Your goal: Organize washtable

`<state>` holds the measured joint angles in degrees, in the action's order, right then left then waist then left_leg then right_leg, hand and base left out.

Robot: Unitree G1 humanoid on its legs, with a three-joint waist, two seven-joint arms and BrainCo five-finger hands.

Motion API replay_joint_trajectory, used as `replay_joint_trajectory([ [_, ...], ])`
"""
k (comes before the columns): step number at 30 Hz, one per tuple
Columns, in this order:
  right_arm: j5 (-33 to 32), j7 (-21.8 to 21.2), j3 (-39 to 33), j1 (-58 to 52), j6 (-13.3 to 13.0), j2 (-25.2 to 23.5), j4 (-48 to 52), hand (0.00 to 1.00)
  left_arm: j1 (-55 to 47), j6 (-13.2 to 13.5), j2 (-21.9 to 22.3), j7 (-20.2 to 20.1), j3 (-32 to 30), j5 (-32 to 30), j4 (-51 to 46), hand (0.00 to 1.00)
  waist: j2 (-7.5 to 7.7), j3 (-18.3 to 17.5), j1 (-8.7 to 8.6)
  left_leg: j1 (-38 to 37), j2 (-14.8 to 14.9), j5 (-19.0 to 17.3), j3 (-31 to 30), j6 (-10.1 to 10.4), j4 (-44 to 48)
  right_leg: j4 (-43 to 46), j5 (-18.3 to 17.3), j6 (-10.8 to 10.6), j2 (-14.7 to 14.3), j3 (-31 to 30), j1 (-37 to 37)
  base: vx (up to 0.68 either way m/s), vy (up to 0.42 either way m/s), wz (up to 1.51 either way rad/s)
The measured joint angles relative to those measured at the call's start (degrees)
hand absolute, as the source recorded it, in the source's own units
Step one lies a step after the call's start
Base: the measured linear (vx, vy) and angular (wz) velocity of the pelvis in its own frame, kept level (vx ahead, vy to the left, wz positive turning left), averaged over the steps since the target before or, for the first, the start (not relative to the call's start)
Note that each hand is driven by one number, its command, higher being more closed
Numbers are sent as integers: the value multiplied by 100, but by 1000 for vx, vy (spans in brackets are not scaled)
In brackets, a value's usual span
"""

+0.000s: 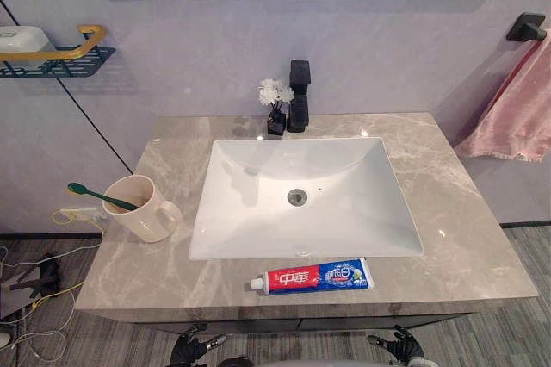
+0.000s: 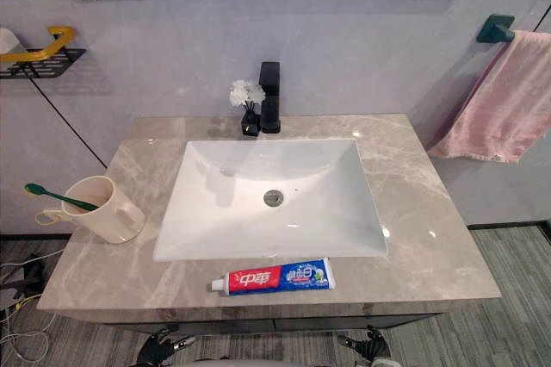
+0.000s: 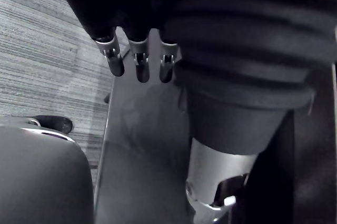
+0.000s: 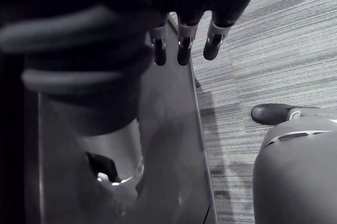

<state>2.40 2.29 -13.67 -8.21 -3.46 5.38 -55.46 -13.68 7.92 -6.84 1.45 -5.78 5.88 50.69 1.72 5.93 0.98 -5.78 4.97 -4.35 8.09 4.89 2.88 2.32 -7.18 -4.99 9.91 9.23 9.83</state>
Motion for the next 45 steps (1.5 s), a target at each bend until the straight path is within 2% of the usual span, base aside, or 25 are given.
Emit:
replay_joint_trajectory([
  [6,-16,0,-33,19,-10,44,-105,0,32,0,-11,7,20,0,3,0,4,2,-2,0,-3,45,-13,22,-67,-12,1,-2,2,26,-14,0,0,1],
  [16,-513,16,-861,118,-11,410,-400,0,380,-29,-63,154,169,-6,316,0,-54,85,-23,-2,-15,194,-121,48,-287,-69,55,-94,-1,197,-10,-5,-8,6],
  [22,-531,25,-1131,125,-11,450,-413,0,529,-29,-87,200,134,19,394,0,-22,103,-24,75,-29,262,-255,49,-288,-74,80,-135,10,361,0,-27,-8,11],
  [26,-528,15,-1302,164,-10,486,-498,0,605,-25,-249,244,-425,92,383,0,-42,107,-26,106,-38,342,-362,41,-310,-70,88,-149,13,471,27,-51,-11,14],
  [30,-529,-2,-1363,160,-10,602,-497,0,619,-18,-602,265,-1090,245,137,0,-52,105,-23,102,-54,460,-447,36,-433,-70,102,-174,16,543,29,-56,-8,12],
  [33,-528,-9,-1517,160,-12,697,-485,0,575,-17,-829,363,-1601,263,-371,0,-63,109,-6,113,-90,522,-541,29,-508,-70,111,-189,42,644,40,-44,1,16],
  [36,-526,-26,-1515,140,-21,690,-360,0,452,-16,-948,492,-1971,364,-1366,0,-78,118,61,159,-118,532,-618,19,-493,-68,112,-192,63,722,50,-28,3,14],
  [38,-522,-52,-1508,9,-25,674,-217,0,316,-31,-980,616,-2177,341,-2439,0,-116,124,180,210,-135,544,-689,18,-484,-83,112,-193,70,804,62,-9,-10,20],
  [39,-522,-92,-1506,-39,-34,663,-122,0,268,-32,-977,718,-2306,309,-2941,0,-152,134,306,221,-150,549,-745,17,-479,-104,109,-196,72,868,96,2,-14,20],
  [40,-521,-104,-1505,-63,-34,661,-109,0,258,-32,-974,748,-2340,302,-3103,0,-156,130,319,230,-153,549,-762,17,-475,-107,107,-199,73,886,101,11,-23,32],
  [42,-524,-88,-1509,-163,0,628,-105,0,246,20,-979,955,-2602,230,-4269,0,-179,126,330,332,-196,584,-977,16,-415,-141,95,-217,75,1105,183,11,-30,42],
  [44,-522,-113,-1503,-231,-10,626,-105,0,246,31,-978,1048,-2642,223,-4896,0,-204,117,349,336,-198,585,-992,17,-397,-140,90,-224,73,1110,201,1,-16,15],
  [45,-522,-127,-1478,-232,-10,619,-105,0,262,87,-977,1127,-2582,165,-5562,0,-239,99,370,346,-197,585,-1006,17,-383,-139,90,-224,69,1116,206,-15,-12,8],
])
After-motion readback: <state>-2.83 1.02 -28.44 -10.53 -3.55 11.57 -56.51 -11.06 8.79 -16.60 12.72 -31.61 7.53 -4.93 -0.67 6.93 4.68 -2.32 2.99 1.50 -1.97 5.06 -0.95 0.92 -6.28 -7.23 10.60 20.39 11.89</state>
